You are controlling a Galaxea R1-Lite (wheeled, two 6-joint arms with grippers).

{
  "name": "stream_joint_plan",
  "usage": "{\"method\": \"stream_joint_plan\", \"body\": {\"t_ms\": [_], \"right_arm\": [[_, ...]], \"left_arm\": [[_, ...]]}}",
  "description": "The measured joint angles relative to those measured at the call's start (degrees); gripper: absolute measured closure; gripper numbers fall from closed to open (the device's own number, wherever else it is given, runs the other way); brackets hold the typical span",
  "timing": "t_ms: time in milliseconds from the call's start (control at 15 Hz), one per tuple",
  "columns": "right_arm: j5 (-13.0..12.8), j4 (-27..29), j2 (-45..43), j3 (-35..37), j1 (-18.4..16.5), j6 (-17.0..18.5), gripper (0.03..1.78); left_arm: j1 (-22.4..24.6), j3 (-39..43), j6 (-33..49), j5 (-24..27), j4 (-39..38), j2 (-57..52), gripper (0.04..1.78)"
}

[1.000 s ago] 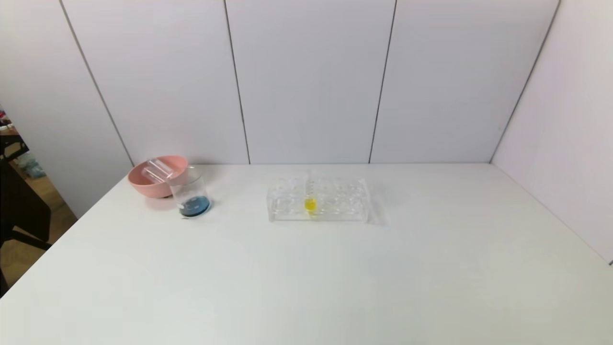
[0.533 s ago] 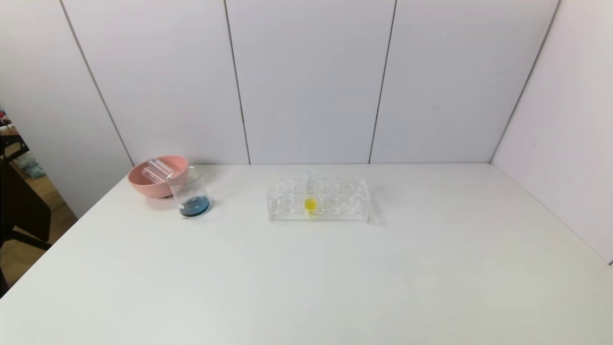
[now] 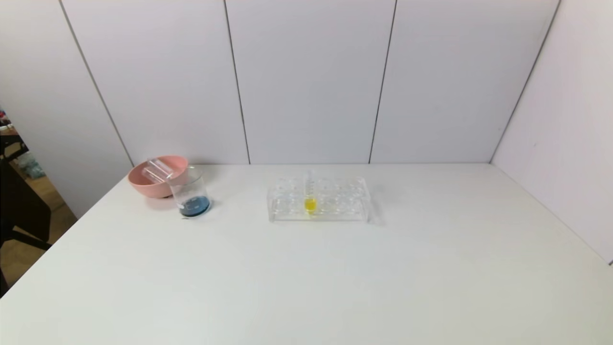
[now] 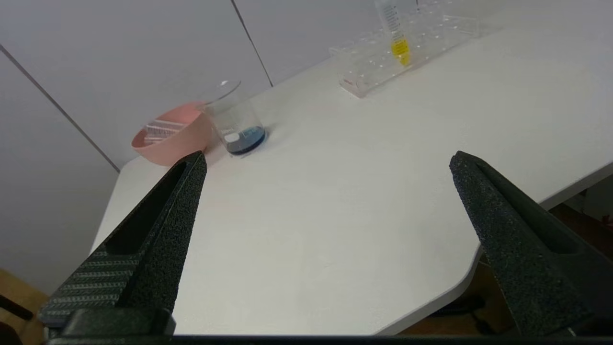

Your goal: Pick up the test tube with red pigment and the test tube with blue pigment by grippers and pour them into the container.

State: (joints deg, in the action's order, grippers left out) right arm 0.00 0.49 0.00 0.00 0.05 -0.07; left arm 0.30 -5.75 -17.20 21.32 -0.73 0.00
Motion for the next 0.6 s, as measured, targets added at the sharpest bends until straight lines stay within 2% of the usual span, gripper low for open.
{"method": "stream_joint_plan", "body": {"t_ms": [200, 600], "right_arm": [[0.0, -0.02, 0.0, 0.0, 0.0, 0.0, 0.04], [0.0, -0.02, 0.0, 0.0, 0.02, 0.0, 0.04]], "left_arm": [[0.0, 3.04, 1.91, -4.49, -1.38, -0.11, 0.05], [-0.06, 5.27, 7.75, -17.8, 1.24, -0.11, 0.05]]}}
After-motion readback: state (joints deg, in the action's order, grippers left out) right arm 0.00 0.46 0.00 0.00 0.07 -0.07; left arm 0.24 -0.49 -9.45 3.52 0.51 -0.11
